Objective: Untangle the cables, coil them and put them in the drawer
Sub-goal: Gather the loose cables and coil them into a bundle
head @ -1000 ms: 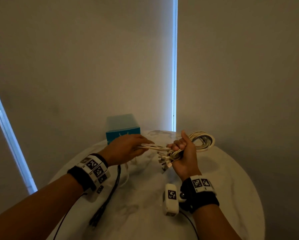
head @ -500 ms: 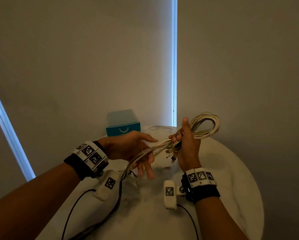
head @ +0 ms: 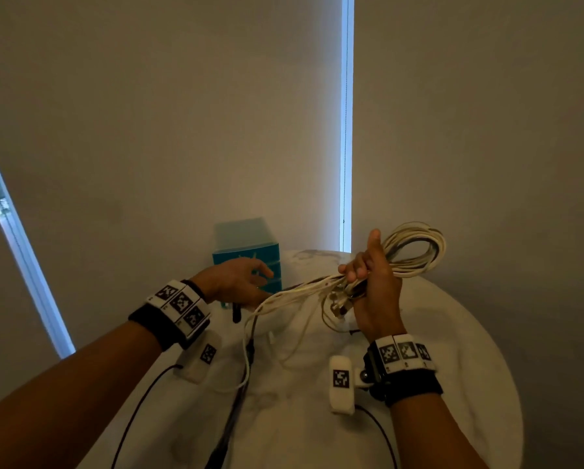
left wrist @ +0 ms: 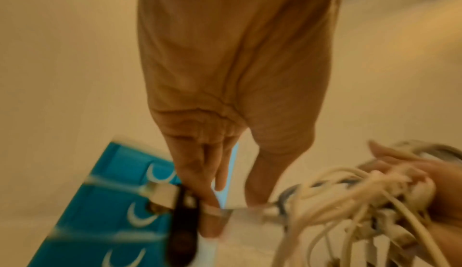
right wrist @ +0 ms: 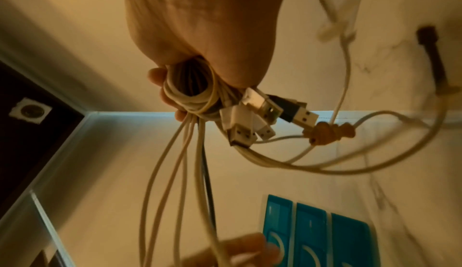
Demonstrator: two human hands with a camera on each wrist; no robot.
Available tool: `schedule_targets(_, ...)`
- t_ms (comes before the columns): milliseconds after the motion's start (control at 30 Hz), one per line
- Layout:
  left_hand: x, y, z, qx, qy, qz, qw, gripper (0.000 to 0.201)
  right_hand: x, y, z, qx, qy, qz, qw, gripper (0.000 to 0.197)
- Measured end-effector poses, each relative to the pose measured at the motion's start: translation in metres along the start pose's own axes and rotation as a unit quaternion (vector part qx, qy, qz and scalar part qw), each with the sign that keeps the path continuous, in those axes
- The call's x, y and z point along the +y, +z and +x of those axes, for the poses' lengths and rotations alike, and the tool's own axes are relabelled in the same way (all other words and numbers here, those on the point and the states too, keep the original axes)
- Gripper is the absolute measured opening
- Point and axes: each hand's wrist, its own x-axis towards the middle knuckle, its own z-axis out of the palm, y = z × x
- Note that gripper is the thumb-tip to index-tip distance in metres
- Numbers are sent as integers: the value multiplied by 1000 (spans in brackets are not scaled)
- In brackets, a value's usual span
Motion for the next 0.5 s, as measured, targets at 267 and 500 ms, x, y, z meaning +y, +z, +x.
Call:
schedule_targets(267, 77, 20, -12, 7, 225, -150, 963, 80, 0, 10, -9, -17, 42, -82, 996, 68)
schedule_targets(500, 67, 54, 14, -119, 221, -69, 966, 46, -5, -6, 8, -26, 68, -9, 997, 53)
